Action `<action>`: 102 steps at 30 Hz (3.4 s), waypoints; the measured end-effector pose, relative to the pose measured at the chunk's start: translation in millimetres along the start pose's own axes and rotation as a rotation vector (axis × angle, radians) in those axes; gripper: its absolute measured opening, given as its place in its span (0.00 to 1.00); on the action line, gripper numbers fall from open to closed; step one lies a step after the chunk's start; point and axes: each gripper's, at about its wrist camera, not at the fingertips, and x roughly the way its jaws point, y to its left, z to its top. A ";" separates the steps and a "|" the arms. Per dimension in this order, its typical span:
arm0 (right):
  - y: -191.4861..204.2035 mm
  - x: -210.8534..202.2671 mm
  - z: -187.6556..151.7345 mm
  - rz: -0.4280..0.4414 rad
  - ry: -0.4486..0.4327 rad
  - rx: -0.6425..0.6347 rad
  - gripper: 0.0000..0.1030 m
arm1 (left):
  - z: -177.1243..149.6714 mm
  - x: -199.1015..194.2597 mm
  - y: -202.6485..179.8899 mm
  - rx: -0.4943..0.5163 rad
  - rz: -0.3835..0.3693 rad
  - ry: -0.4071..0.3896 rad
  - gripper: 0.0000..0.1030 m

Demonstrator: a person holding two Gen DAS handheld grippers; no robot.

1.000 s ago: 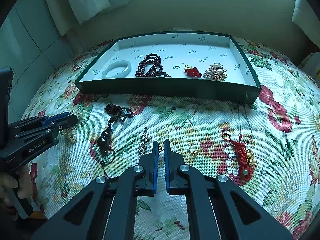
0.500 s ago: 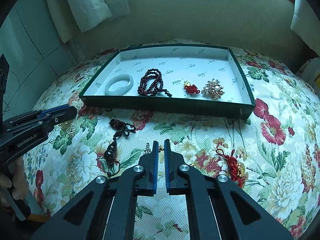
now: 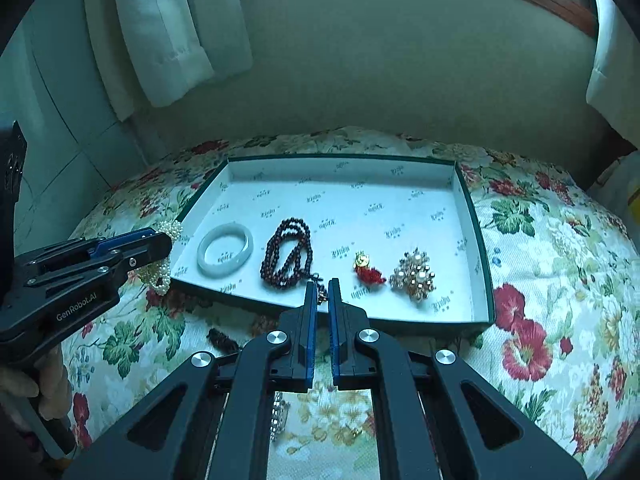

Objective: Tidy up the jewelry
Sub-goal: 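Carry the pearl strand and gold stud into the white tray and open both tools, then withdraw both tools from the tray toward the remaining jewelry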

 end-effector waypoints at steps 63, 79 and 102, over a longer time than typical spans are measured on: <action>-34.3 126.0 51.5 -0.076 0.104 0.038 0.07 | 61.3 132.6 18.0 -0.003 0.103 0.103 0.50; -39.2 115.9 53.2 -0.085 0.089 0.056 0.08 | 53.5 117.8 11.6 -0.001 0.104 0.083 0.69; -32.7 48.5 20.2 -0.106 0.041 0.049 0.60 | 16.1 50.5 2.4 -0.028 0.063 0.076 0.75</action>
